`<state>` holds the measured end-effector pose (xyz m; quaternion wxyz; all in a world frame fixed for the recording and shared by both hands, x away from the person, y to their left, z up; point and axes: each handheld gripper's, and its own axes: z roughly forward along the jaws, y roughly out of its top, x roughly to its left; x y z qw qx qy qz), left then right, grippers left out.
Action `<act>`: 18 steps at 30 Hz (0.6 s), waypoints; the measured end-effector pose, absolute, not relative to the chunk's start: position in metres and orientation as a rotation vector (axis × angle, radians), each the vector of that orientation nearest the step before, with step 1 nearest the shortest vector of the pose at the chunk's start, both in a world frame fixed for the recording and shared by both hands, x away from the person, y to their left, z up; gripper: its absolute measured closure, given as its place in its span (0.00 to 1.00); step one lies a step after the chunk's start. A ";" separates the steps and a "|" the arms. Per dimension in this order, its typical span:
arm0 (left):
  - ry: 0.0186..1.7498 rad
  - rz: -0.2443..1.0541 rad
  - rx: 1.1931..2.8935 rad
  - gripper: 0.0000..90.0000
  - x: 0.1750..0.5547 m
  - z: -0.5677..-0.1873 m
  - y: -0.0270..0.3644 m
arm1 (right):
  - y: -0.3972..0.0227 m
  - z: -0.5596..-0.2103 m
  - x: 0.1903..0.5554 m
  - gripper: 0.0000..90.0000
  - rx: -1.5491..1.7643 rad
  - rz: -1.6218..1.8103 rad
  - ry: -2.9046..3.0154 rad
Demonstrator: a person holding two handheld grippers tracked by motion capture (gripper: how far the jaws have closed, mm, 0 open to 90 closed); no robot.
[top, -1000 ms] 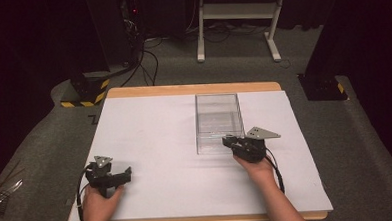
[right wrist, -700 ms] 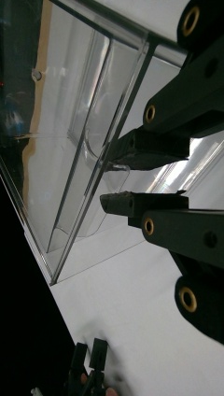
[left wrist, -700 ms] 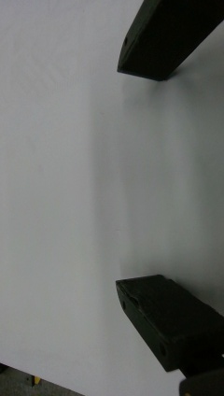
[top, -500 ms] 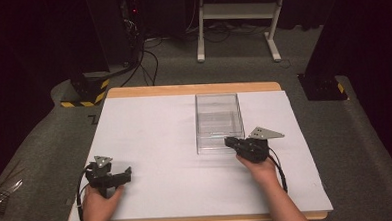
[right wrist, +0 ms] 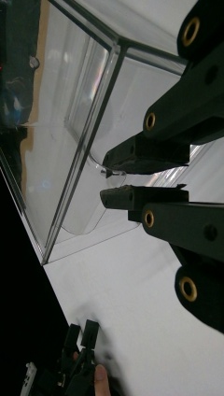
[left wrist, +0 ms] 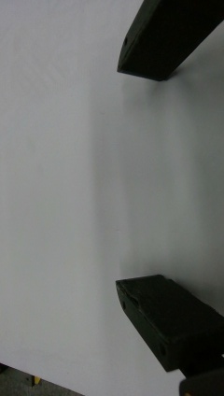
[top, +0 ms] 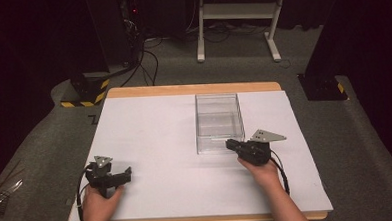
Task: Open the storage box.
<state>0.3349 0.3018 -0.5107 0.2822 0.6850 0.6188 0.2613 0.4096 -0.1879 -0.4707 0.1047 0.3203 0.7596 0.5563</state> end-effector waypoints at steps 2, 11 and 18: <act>1.657 0.700 1.835 0.00 0.335 -0.511 0.302 | -0.189 -0.471 0.408 0.91 0.942 1.646 2.243; 1.657 0.700 1.835 0.00 0.335 -0.511 0.302 | -0.191 -0.470 0.403 0.92 0.928 1.649 2.258; 1.657 0.702 1.834 0.00 0.335 -0.511 0.302 | -0.193 -0.470 0.399 0.93 0.917 1.651 2.263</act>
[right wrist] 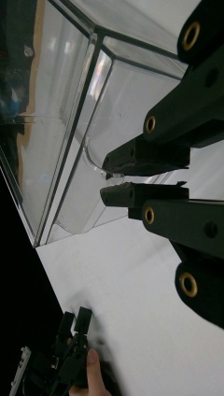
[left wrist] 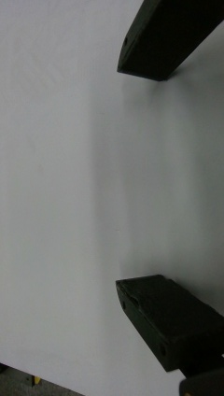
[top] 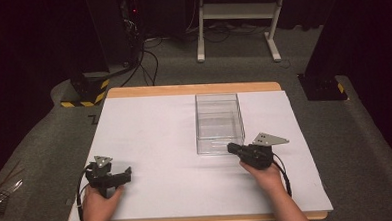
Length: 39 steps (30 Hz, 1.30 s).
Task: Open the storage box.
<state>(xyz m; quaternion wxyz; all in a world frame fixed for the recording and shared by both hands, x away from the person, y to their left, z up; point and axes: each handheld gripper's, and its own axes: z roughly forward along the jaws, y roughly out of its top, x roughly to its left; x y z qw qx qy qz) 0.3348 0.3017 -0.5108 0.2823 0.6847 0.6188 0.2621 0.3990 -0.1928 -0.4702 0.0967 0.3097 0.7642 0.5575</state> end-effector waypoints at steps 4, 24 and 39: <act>1.657 0.702 1.834 0.00 0.335 -0.511 0.302 | -0.194 -0.470 0.397 0.94 0.914 1.649 2.267; 1.657 0.703 1.834 0.01 0.335 -0.511 0.302 | -0.199 -0.470 0.379 0.95 0.878 1.662 2.293; 1.657 0.702 1.834 0.00 0.335 -0.511 0.302 | -0.202 -0.470 0.363 0.96 0.853 1.666 2.303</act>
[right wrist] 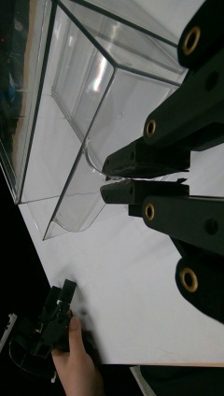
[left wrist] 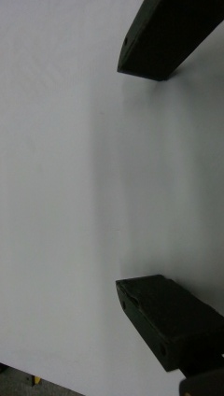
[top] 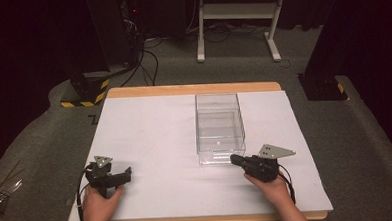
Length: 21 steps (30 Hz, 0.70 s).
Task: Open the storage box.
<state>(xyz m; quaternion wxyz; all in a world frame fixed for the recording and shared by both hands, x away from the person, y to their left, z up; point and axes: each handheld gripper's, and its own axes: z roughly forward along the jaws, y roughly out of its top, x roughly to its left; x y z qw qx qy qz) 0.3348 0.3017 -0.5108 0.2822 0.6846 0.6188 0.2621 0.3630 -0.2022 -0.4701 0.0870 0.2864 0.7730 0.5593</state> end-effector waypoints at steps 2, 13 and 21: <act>1.657 0.702 1.834 0.01 0.335 -0.511 0.302 | -0.203 -0.470 0.360 0.96 0.852 1.668 2.303; 1.657 0.702 1.834 0.01 0.335 -0.511 0.302 | -0.204 -0.471 0.347 0.96 0.843 1.676 2.313; 1.657 0.702 1.833 0.00 0.335 -0.511 0.302 | -0.206 -0.471 0.338 0.96 0.833 1.684 2.318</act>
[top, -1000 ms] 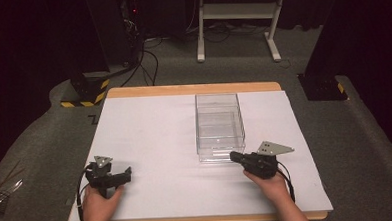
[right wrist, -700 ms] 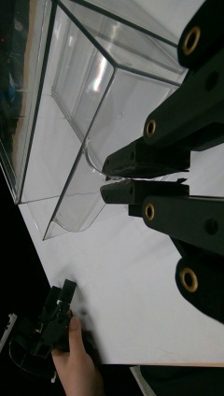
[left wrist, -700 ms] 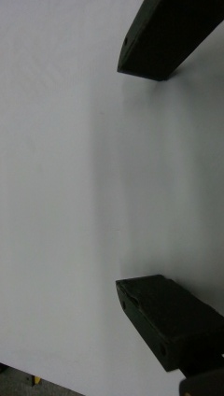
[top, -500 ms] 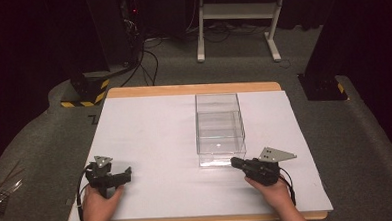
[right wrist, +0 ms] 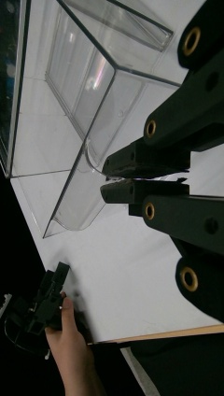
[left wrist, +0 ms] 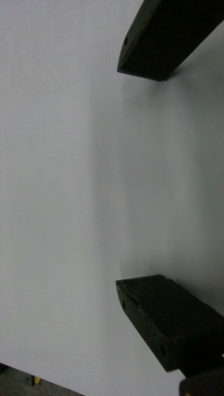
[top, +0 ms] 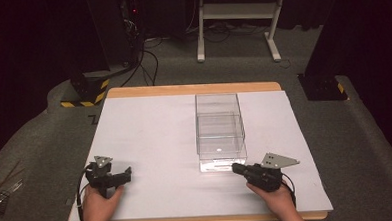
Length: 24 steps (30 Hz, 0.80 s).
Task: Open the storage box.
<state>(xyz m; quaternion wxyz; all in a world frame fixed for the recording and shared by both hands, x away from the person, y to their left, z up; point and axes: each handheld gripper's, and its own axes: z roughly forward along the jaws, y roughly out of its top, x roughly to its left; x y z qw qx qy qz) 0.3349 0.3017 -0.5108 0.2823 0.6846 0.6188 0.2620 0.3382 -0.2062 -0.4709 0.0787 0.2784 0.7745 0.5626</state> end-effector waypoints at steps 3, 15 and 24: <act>1.657 0.702 1.834 0.01 0.335 -0.511 0.302 | -0.208 -0.471 0.335 0.96 0.837 1.686 2.320; 1.657 0.702 1.834 0.01 0.335 -0.511 0.302 | -0.211 -0.472 0.321 0.96 0.820 1.688 2.335; 1.657 0.702 1.834 0.01 0.335 -0.511 0.302 | -0.214 -0.474 0.312 1.00 0.826 1.684 2.335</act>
